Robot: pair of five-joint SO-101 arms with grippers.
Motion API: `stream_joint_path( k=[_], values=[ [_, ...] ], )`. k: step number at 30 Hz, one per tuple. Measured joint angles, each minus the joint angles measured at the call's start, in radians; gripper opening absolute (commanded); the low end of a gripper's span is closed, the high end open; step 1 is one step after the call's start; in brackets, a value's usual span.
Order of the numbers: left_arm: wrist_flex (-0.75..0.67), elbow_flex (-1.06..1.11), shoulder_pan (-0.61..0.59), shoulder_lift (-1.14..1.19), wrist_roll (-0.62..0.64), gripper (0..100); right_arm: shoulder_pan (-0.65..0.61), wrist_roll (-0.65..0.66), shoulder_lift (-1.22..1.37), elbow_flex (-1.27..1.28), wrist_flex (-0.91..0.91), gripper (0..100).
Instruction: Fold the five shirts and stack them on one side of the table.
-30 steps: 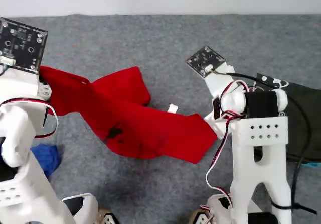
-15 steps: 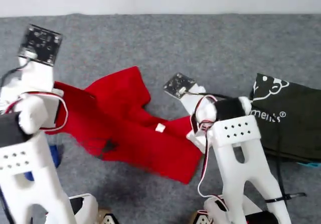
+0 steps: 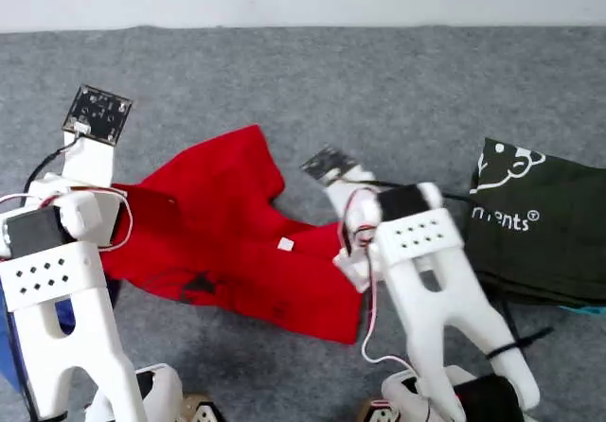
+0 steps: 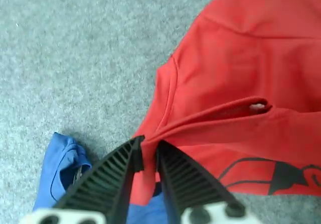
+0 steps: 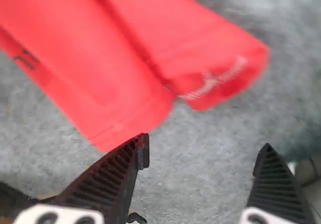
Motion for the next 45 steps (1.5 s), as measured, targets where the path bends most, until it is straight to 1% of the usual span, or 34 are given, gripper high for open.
stream_joint_path(
  k=[4, 12, 14, 17, 18, 19, 25, 31, 37, 42, 45],
  values=[
    [-0.008, 0.003, 0.0, 0.0, -0.002, 1, -0.081, -0.002, 0.066, 0.0, -0.04, 33.3],
    [-0.009, 0.003, 0.0, 0.0, -0.002, 1, -0.097, -0.002, 0.319, -0.023, -0.137, 32.0],
    [-0.009, 0.003, 0.0, 0.0, -0.002, 1, -0.098, -0.002, 0.387, -0.071, -0.135, 25.8],
    [-0.009, 0.003, 0.0, 0.0, -0.002, 1, -0.097, -0.002, 0.474, -0.16, -0.081, 10.4],
    [-0.009, 0.003, 0.0, 0.0, -0.002, 1, -0.097, 0.0, 0.5, -0.195, -0.052, 6.6],
    [-0.009, 0.003, 0.0, 0.0, -0.002, 1, -0.097, 0.0, 0.523, -0.235, -0.021, 4.6],
    [-0.009, 0.003, 0.0, 0.0, -0.002, 1, -0.094, 0.021, 0.582, -0.482, 0.161, 1.4],
    [-0.009, 0.003, 0.0, 0.0, -0.002, 1, -0.098, 0.031, 0.586, -0.626, 0.278, 1.0],
    [-0.009, 0.006, 0.0, 0.0, -0.002, 1, -0.098, 0.031, 0.586, -0.632, 0.29, 1.3],
    [-0.015, 0.061, 0.0, 0.002, -0.002, 1, -0.098, 0.031, 0.601, -0.617, 0.292, 11.6],
    [-0.015, 0.087, 0.0, 0.002, -0.002, 1, -0.097, 0.031, 0.623, -0.552, 0.292, 12.3]
  ],
)
